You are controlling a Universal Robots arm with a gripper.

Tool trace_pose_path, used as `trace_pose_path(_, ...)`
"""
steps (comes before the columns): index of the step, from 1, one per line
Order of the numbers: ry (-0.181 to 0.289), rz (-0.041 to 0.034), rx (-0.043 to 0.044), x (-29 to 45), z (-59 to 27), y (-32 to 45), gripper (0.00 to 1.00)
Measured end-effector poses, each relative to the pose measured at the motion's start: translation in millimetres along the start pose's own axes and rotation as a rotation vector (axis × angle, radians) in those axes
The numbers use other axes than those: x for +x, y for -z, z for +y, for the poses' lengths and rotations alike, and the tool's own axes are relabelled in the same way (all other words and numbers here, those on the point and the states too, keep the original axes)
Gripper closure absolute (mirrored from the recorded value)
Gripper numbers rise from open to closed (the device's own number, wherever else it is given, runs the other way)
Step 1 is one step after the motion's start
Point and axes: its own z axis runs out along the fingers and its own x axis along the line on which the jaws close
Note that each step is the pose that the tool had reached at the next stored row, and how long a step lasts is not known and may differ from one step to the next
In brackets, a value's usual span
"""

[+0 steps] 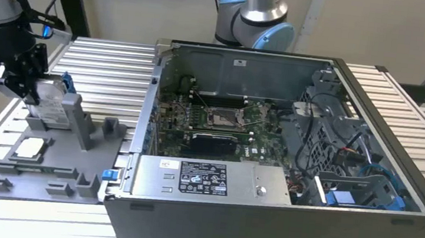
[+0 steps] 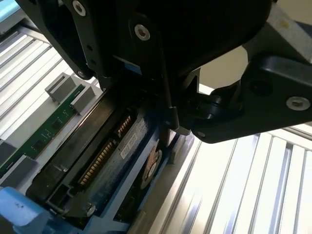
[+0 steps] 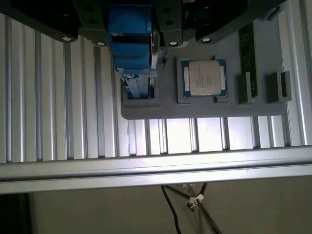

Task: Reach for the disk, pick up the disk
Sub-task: 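Pick up the disk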

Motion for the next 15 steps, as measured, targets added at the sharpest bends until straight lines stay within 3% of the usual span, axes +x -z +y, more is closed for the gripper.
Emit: trace_pose_path(15,0.000,-0.0120,-0.0009,0.0,0.0,0.0,1.00)
